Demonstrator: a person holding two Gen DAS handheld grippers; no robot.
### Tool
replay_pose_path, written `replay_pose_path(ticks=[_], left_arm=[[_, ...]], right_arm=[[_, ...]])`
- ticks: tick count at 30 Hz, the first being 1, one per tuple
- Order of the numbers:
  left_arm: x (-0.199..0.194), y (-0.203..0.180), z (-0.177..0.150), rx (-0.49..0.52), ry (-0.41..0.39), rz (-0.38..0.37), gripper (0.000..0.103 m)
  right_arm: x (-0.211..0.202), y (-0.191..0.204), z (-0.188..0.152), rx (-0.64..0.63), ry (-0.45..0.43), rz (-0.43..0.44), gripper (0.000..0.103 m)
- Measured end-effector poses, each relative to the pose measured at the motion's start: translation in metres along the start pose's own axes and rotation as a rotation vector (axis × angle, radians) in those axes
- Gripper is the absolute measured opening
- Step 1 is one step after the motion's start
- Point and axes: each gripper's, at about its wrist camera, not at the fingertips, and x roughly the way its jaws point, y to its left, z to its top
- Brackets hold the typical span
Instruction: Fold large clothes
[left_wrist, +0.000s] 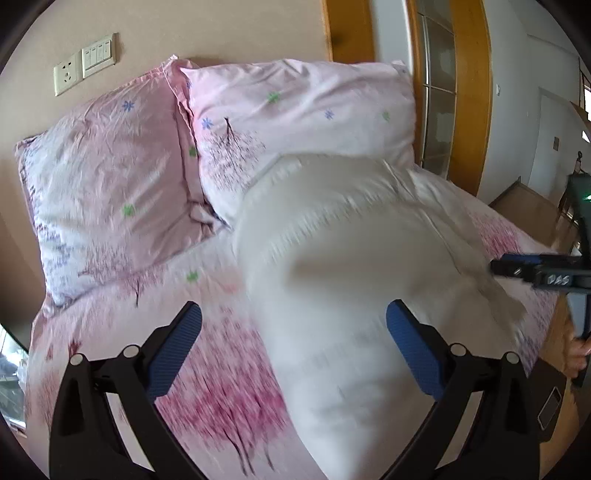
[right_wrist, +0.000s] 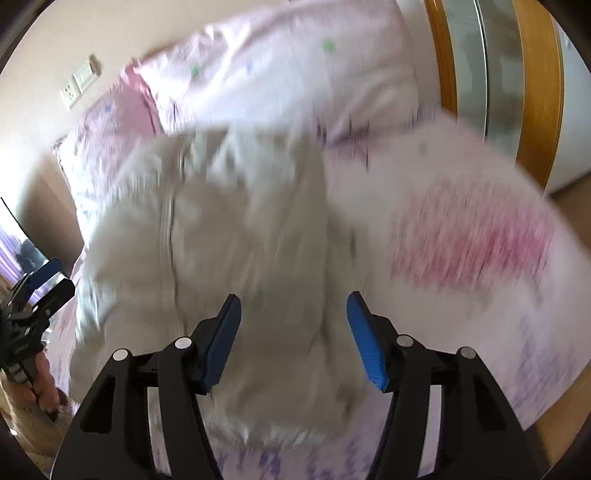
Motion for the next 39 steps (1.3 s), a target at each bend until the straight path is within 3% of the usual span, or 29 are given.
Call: replay_pose_path(ticks=[4,10,16,22,28,31,35,39], left_arm=[[0.031,0.021,0.028,-0.03,0.068,-0.014,0.1],[0.068,0.026,0.061,-0.008,0.146,-0.054,0.1],[0.1,0.012,0.07,0.053,0.215,-0.022,0.1],[0.122,0.012,0.066,0.047,0.273,-0.049,0.101],[0.134,0.007,0.059,0.076,0.292,-0.035,0.101],[0.128,0.005,0.054,0.088,0.239,-0.012,0.101],[0.1,0.003,0.049,0.096,0.158,0.008,0.099],[0.067,0.007,0.04,0.061,0.139,-0.036,0.099]], right_arm=[[0.008,0.013,0.045,-0.06,0.001,0.008,0.059],[0.057,0.038,0.087,-0.14,0.109,-0.008,0.051],[0.091,0.035,0.076,-0.178,0.232,-0.074,0.051],[0.117,0.02,0.069,-0.157,0.345,-0.043,0.05],[0.131,0.021,0.068,-0.214,0.423,-0.057,0.05],[0.129,0.021,0.068,-0.219,0.419,-0.059,0.05],[0.097,0.026,0.065,-0.233,0.337,-0.06,0.05],[0.047,0.023,0.053,-0.175,0.251,0.04,0.05]])
